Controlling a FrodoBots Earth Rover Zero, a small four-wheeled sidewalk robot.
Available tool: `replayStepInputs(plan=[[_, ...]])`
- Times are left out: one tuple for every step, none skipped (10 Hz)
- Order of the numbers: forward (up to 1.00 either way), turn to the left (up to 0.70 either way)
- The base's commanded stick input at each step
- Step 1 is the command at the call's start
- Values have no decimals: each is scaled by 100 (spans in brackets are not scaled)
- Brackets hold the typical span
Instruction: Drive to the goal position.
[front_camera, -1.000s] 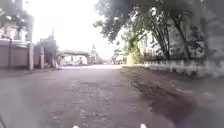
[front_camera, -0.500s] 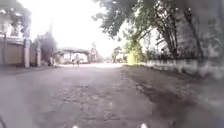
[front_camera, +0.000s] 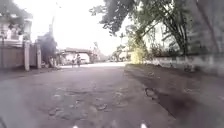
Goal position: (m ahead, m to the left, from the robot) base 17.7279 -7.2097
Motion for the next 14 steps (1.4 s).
replayStepInputs(plan=[[100,0],[100,0],[100,0],[100,0],[100,0],[100,0],[100,0],[100,0],[100,-9],[100,-28],[100,-40],[100,-32],[100,0],[100,0]])
